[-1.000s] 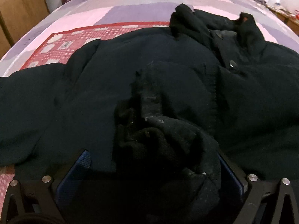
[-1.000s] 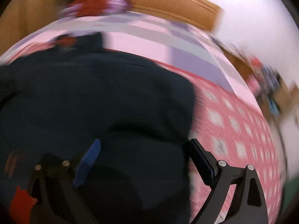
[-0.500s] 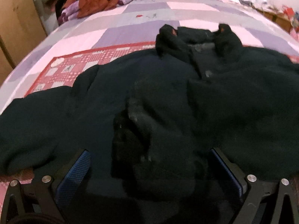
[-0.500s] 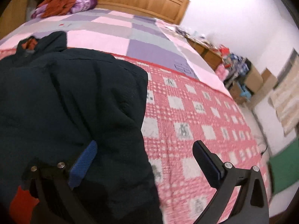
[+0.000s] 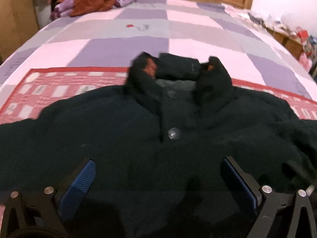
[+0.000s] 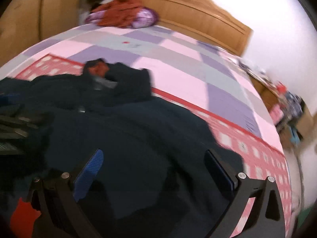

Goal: Fold large clothes

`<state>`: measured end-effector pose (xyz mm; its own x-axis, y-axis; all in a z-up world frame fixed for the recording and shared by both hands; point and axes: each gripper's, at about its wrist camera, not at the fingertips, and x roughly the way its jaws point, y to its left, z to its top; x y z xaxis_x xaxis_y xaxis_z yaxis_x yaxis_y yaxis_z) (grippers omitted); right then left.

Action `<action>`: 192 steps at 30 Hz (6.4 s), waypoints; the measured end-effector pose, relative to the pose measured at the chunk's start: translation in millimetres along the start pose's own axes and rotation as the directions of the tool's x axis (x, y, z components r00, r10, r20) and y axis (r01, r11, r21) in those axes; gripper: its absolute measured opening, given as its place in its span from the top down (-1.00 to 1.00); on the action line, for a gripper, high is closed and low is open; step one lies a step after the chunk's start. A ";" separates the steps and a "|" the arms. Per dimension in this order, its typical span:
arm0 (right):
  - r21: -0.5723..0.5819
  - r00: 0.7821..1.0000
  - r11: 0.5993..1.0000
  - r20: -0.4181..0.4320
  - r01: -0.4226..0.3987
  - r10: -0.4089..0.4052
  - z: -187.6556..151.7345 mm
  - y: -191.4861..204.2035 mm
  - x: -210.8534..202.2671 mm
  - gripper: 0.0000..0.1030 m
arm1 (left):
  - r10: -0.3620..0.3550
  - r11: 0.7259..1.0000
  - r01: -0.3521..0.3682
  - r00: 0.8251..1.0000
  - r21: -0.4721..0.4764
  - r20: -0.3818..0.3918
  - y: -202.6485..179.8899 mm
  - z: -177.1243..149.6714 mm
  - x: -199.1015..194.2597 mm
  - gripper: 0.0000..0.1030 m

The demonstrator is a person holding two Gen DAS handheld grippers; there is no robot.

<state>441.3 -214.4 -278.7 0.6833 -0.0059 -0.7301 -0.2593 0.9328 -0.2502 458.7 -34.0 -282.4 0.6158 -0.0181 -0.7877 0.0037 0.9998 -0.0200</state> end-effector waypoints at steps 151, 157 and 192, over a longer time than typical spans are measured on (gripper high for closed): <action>0.093 0.999 0.995 0.015 -0.036 0.035 11.2 55.7 -21.1 -1.00 | 0.065 0.995 -0.065 0.998 -0.070 -0.010 130.3 -14.9 -2.4 -0.49; 0.198 0.992 0.978 -0.123 0.062 -0.038 -16.3 -0.6 47.6 -0.99 | 0.021 0.985 -0.032 0.998 -0.171 -0.065 173.0 -23.0 27.4 -0.88; 0.282 0.973 0.947 -0.212 0.154 -0.095 -36.3 -88.6 73.4 -0.99 | 0.051 0.996 -0.061 0.986 -0.058 -0.161 187.0 -5.7 62.3 -1.00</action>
<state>489.6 -310.6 -333.2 0.5448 -0.1706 -0.8210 0.0520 0.9841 -0.1699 493.2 151.7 -338.7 0.4800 0.0317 -0.8767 -0.0795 0.9968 -0.0074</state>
